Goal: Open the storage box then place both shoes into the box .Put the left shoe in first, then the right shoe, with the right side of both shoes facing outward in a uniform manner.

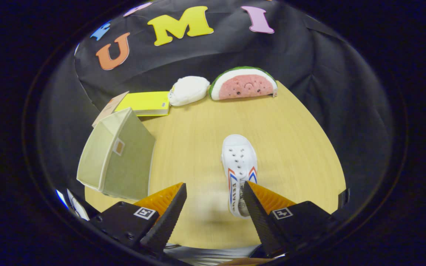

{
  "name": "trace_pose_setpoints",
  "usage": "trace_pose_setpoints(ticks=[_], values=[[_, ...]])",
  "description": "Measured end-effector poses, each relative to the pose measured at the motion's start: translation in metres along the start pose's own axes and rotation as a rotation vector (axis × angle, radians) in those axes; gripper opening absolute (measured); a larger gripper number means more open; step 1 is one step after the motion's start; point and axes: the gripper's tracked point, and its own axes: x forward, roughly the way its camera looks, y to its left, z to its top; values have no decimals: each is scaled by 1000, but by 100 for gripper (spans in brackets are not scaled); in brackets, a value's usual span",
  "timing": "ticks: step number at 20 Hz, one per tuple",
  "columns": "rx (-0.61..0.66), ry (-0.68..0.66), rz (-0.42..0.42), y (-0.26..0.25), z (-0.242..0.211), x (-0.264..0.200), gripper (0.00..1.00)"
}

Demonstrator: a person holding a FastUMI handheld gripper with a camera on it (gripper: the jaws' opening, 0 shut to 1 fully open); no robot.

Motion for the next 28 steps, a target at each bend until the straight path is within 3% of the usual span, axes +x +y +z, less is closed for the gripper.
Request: trace_pose_setpoints(ticks=[9, 16, 20, 24, 26, 28], values=[[38, 142, -39, -79, -18, 55, 95], [-23, 246, -30, -80, -16, 94, 94], [-40, 282, 16, -73, -11, 104, 90], [-24, 290, 75, -61, -12, 104, 52], [-10, 281, 70, -61, -13, 105, 40], [17, 269, 67, -61, -14, 105, 35]])
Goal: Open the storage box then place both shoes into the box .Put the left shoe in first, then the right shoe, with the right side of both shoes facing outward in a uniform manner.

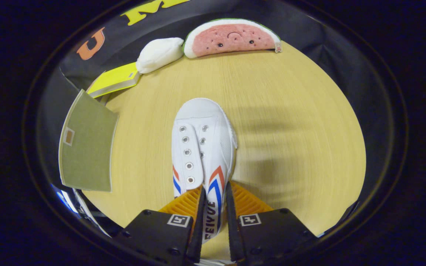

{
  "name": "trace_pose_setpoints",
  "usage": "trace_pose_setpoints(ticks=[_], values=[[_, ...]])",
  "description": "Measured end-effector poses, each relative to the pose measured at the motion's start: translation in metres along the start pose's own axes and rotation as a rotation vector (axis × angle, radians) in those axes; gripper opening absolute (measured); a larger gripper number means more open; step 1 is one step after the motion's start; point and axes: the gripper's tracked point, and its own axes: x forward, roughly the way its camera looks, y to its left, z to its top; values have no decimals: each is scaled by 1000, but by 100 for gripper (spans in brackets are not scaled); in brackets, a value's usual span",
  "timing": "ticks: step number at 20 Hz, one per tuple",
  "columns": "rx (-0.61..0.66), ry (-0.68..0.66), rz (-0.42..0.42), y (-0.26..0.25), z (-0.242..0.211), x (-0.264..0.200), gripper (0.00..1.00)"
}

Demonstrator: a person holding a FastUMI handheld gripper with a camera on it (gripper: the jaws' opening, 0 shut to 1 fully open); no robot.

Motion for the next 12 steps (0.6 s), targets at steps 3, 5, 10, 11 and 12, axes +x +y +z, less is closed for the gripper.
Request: trace_pose_setpoints(ticks=[3, 5, 10, 11, 12], values=[[34, -25, 8, -2, 1, -4, 21], [48, -19, -2, 0, -2, -6, 8], [65, -36, 12, 6, 0, -18, 6], [71, -51, 13, 8, 3, -22, 6], [74, -63, 10, 9, 4, -27, 6]])
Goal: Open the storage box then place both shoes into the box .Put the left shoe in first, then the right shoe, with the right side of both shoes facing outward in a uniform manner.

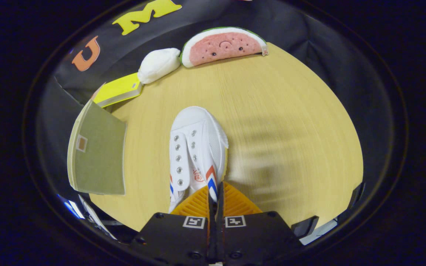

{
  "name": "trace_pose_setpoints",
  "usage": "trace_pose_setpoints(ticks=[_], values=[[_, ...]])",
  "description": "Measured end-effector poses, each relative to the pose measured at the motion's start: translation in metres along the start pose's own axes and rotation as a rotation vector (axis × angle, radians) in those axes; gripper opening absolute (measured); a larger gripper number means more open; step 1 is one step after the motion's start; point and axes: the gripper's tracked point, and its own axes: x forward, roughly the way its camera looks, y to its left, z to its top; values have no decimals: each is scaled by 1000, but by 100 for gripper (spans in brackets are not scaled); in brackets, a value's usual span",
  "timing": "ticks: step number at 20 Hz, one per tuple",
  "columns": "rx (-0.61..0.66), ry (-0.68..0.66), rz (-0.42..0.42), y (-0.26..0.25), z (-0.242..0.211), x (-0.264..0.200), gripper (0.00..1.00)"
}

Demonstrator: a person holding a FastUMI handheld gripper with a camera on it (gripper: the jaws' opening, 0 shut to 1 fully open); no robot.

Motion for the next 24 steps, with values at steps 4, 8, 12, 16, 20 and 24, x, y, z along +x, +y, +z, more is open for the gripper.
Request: trace_pose_setpoints(ticks=[4, 8, 12, 16, 20, 24], values=[[21, -45, 16, -4, -4, -14, 6], [-9, -127, 7, -6, -1, -30, 6], [-30, -193, 17, -3, 2, -41, 6], [-52, -198, 27, -4, 1, -38, 6], [-91, -193, 41, -4, 8, -42, 6], [-120, -188, 52, -5, -1, -38, 6]])
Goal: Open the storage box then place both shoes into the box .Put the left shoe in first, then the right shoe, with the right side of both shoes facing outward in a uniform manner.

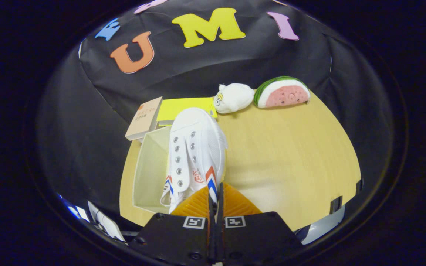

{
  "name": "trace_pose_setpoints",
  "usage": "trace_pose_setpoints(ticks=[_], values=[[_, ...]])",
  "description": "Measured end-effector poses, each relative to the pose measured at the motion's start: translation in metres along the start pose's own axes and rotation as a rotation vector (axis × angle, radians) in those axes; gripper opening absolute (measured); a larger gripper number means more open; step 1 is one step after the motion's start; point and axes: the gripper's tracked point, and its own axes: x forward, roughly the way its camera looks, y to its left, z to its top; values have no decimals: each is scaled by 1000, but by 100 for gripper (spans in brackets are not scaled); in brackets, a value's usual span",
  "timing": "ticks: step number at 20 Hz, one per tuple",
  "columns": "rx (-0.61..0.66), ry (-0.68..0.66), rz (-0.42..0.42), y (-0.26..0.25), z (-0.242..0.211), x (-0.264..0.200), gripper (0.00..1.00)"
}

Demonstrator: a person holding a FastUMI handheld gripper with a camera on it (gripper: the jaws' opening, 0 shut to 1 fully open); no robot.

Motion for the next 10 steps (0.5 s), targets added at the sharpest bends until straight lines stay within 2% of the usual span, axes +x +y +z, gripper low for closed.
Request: trace_pose_setpoints(ticks=[2, 6, 10], values=[[-32, -6, 19, -3, 3, 2, 6], [-63, -13, -3, -5, 0, 9, 6], [-54, -17, -1, -8, 4, 6, 6]])
